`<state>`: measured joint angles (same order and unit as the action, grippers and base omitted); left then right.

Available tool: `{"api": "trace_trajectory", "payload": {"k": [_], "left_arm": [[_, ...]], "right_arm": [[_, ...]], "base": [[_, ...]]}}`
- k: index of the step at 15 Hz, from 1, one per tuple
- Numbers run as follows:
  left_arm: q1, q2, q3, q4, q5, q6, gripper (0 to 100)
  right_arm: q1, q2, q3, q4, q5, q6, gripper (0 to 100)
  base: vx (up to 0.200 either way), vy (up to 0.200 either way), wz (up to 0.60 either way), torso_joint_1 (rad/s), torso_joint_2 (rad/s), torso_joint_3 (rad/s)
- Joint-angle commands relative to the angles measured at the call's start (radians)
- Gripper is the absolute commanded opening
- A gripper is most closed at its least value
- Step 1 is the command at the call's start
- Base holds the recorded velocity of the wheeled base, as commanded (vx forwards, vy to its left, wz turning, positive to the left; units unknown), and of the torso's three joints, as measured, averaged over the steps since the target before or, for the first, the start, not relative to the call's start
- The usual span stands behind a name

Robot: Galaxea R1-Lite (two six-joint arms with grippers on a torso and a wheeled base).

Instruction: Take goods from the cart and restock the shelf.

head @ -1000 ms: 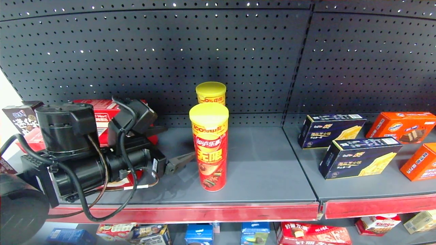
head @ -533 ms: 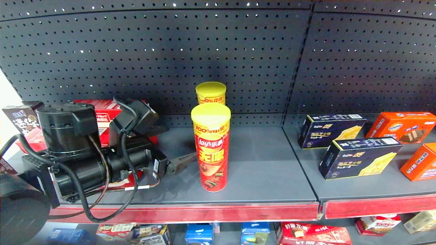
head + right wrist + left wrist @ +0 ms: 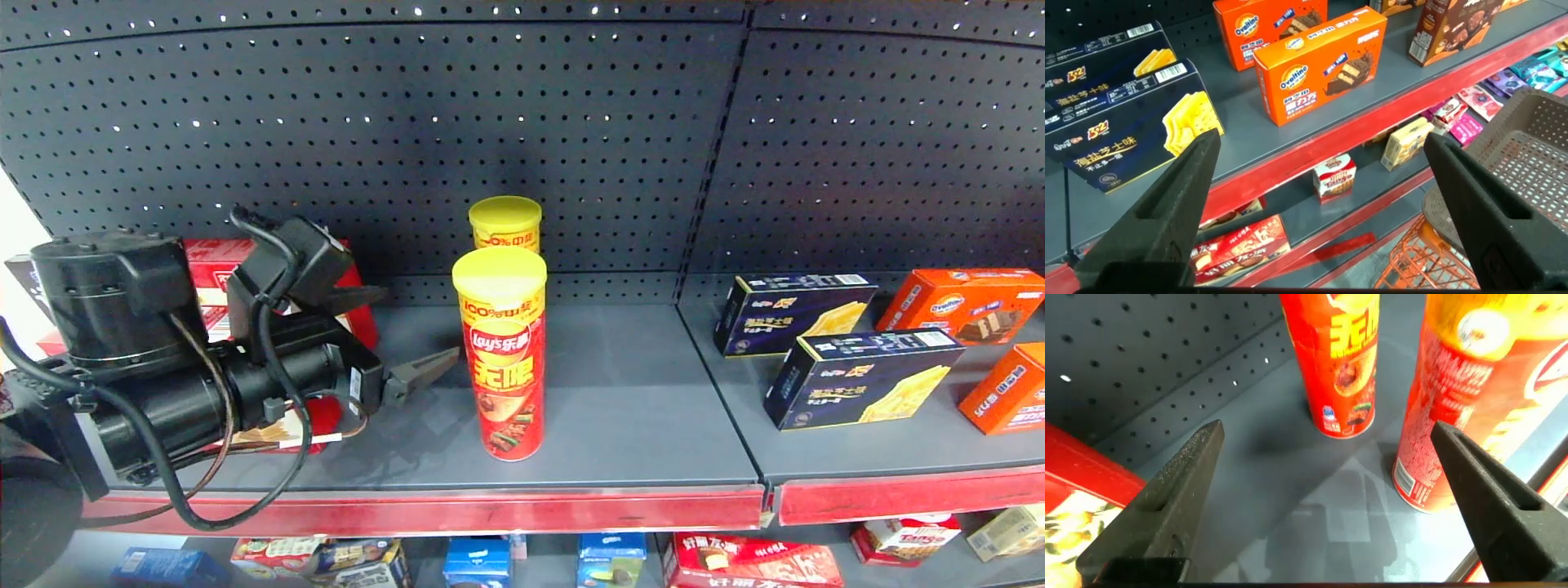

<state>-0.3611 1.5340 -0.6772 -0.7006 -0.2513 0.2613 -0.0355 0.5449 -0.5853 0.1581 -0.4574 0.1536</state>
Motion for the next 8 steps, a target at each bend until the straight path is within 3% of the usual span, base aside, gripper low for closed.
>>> {"api": "trace_trajectory", "payload": {"k": [1,8], "left_arm": [[0.002,-0.048,-0.002,0.000,0.000,0.000,100],[0.108,-0.293,-0.027,0.001,-0.010,-0.004,100]], "right_arm": [[-0.001,-0.002,0.001,0.000,-0.001,0.000,100],[-0.010,-0.043,0.062,0.008,-0.004,-0.008,100]], "base": [[0.000,0.000,0.00,0.000,0.00,0.000],[0.000,0.000,0.00,0.000,0.00,0.000]]}}
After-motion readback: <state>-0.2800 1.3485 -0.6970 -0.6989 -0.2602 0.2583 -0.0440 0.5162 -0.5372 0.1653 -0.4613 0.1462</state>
